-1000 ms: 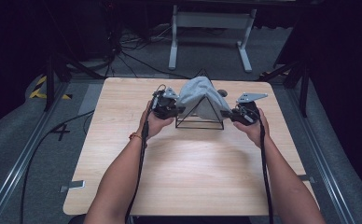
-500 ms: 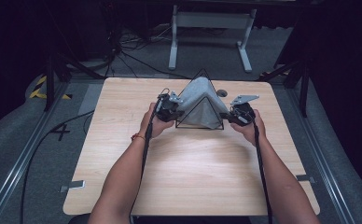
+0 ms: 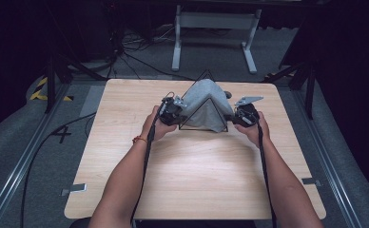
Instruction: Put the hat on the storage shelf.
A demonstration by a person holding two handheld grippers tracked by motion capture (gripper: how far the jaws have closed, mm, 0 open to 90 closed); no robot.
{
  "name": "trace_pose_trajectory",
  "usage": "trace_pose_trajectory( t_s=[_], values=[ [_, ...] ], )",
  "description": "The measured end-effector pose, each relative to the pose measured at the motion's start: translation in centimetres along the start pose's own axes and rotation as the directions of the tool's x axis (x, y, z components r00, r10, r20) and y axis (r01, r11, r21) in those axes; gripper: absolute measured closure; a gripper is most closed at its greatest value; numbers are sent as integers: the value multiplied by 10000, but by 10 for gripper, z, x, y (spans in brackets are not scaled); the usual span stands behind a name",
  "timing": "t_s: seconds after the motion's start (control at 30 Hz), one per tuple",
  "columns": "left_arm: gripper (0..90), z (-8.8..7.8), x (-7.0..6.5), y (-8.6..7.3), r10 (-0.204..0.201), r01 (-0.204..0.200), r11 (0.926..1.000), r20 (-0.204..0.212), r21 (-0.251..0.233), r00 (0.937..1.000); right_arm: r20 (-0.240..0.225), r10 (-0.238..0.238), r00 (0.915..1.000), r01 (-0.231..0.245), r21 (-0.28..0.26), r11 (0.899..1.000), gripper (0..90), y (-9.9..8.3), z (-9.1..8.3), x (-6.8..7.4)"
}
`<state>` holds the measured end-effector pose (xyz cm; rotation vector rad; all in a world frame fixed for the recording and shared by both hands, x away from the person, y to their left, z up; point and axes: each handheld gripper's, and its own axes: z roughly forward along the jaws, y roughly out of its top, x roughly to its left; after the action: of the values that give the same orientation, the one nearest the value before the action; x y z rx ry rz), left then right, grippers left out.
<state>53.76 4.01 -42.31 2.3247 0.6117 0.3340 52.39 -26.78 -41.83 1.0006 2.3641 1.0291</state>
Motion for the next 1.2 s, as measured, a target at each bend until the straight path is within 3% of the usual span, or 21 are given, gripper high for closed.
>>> trace_pose_trajectory(
  t_s=[0.13,0.23,0.4,0.43,0.47,0.5,0.53,0.57,0.6,0.63,0.8,0.93,1.1,1.2],
  values=[
    [872,4,-5,-1,324,-320,9993,-211,191,9993,68,-133,9999,132,56,9999,850,-2,1,3],
    [872,5,-2,-4,3,-3,10000,-24,30,10000,109,-168,9998,168,-13,9999,850,-4,1,3],
    [872,10,-1,-6,22,-18,9996,-145,266,9999,218,-197,9996,197,20,9998,851,-7,1,4],
    [872,12,-1,-7,71,-55,9976,-225,689,9997,240,-145,9996,145,7,9999,853,-7,1,4],
    [872,21,-4,-12,625,-503,9885,-829,1424,9946,413,-166,9990,156,245,9996,853,-7,2,4],
    [871,19,-1,-15,456,-371,9923,-696,1184,9965,816,-565,9951,486,955,9942,852,-11,8,3],
    [871,15,3,-17,-144,173,9970,-391,753,9991,709,-481,9963,407,1016,9940,851,-15,10,1],
    [871,12,6,-18,-440,452,9982,-317,396,9985,420,45,9991,-72,646,9979,851,-19,9,-3],
    [870,10,7,-18,-486,499,9979,-321,425,9983,240,439,9987,-446,286,9986,850,-20,6,-7],
    [870,10,7,-18,-285,308,9979,-400,573,9988,159,578,9982,-581,173,9982,849,-21,5,-9],
    [829,10,6,-18,-55,88,9976,-472,690,9989,361,240,9991,-254,388,9989,809,-20,5,-5],
    [726,6,6,-22,-246,269,9991,-663,335,9975,486,217,9986,-235,373,9990,724,-21,2,-5],
    [685,-13,8,-23,-563,550,9983,-740,-197,9957,688,226,9974,-251,368,9990,662,-22,-8,-8],
    [657,-21,7,-22,-402,382,9990,-876,-241,9953,709,192,9973,-215,311,9993,661,-21,-14,-9]
  ],
)
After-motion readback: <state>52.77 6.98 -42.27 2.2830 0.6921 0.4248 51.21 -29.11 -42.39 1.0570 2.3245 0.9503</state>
